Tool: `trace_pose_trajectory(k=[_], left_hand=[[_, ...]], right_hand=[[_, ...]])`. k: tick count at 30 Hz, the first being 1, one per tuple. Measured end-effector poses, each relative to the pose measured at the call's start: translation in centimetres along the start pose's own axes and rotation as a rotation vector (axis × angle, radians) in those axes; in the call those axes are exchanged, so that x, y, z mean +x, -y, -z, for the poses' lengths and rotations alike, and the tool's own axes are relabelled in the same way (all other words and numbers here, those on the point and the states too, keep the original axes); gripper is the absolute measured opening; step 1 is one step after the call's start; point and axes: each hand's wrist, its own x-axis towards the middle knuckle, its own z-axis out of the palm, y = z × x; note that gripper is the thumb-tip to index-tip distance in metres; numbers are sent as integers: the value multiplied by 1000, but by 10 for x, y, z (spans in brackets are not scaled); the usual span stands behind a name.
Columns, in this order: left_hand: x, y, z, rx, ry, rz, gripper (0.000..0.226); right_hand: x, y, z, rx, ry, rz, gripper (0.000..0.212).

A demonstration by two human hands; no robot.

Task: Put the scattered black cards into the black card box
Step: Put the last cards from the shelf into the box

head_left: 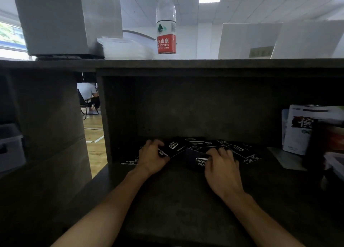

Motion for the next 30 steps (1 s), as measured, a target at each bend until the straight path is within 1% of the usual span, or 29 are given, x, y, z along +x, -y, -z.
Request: trace_pose_trajectory(k=[2, 3, 5, 11, 14, 15, 17, 19, 22, 25, 27, 30], left_hand=[[-4, -1, 2, -147, -29, -1, 57], [-6, -2, 3, -182, -40, 1, 57], [-9, -6, 5, -218, -50, 30, 54], [-12, -12, 5, -363, -118, 134, 33], [-11, -11, 3, -386, -106, 150, 30], [-11, -10, 1, -405, -114, 132, 26], [-10, -9, 2, -412, -143, 106, 6], [-8, -8, 2, -463, -182, 161, 14], [-14, -16, 2, -669, -207, 299, 24], [-30, -31, -8, -703, -95, 267, 35], [-37, -38, -12, -663, -37, 222, 37], [-41, -44, -12, -662, 76, 224, 41]], right_hand=[[-1, 0, 0, 35, -13, -12, 25], [-2, 0, 0, 42, -9, -15, 24], [-4, -2, 0, 36, 3, -10, 23], [-9, -1, 2, 12, 5, 3, 27], [-9, -1, 2, 7, 11, 1, 26], [-8, -1, 1, 8, 11, 1, 26], [-8, -1, 0, 10, 10, 0, 26], [-7, -2, -1, 13, 14, -7, 26], [-5, -2, -3, 31, 40, -23, 29], [-3, -2, -4, 59, 36, -32, 28], [-4, -2, -3, 74, 29, -39, 26], [-3, -3, -1, 94, 18, -41, 23]])
